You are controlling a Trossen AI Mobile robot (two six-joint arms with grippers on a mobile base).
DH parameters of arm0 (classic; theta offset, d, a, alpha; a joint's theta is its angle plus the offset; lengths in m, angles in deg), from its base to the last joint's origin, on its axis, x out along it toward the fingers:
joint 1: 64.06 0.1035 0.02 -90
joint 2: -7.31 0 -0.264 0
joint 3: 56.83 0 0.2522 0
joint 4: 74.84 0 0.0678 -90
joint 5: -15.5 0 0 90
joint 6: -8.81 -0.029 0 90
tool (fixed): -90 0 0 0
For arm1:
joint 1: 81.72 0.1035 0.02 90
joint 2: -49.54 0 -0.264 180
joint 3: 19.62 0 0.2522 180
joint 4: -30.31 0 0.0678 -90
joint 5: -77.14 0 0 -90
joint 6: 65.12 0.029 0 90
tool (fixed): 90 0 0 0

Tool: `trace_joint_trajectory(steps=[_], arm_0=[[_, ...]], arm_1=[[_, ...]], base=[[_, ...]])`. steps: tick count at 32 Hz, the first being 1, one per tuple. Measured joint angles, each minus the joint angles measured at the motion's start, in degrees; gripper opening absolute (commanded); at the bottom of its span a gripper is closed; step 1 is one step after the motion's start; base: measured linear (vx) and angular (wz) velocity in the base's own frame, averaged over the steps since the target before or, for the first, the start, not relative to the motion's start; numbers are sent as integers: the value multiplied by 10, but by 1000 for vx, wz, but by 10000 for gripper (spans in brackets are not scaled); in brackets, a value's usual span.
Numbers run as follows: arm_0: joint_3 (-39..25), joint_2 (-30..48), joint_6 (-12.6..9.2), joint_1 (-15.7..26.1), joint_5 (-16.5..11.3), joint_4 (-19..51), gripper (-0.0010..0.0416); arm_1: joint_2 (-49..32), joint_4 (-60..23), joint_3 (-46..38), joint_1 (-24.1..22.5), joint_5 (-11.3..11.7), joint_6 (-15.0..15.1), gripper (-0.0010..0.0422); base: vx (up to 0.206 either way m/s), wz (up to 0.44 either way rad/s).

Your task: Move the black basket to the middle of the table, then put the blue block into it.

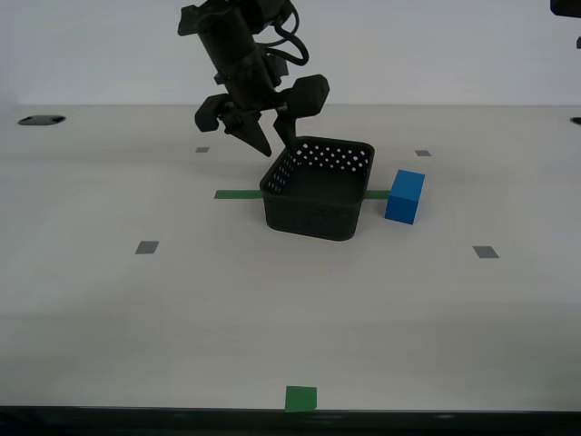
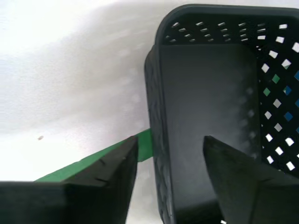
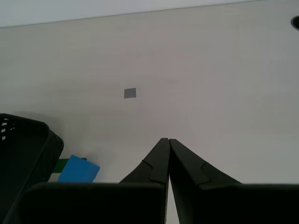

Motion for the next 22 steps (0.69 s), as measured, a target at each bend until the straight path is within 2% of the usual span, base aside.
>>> trace_joint_trajectory(steps=[2, 3, 5, 6, 9, 11, 17, 22], arm_0=[[0, 0, -3, 0, -28, 12, 1], [0, 0, -3, 0, -57, 19, 0], [0, 0, -9, 1, -90, 21, 1], [0, 0, -19, 3, -116, 21, 3], [0, 0, -37, 17, -127, 26, 9], [0, 0, -39, 28, -129, 26, 24], [0, 5, -56, 55, -135, 29, 107], [0, 28, -83, 70, -135, 30, 193]], arm_1=[[0, 2, 0, 0, 0, -1, 219], [0, 6, 0, 2, 1, -1, 220], [0, 11, 0, 5, 8, 0, 219], [0, 17, 0, 8, 20, 0, 214], [0, 21, -2, 29, 32, 1, 192], [0, 21, -7, 45, 33, 5, 176], [0, 21, -46, 102, 33, 16, 114], [0, 21, -78, 145, 34, 25, 55]], base=[[0, 0], [0, 0], [0, 0], [0, 0], [0, 0], [0, 0], [0, 0], [0, 0]])
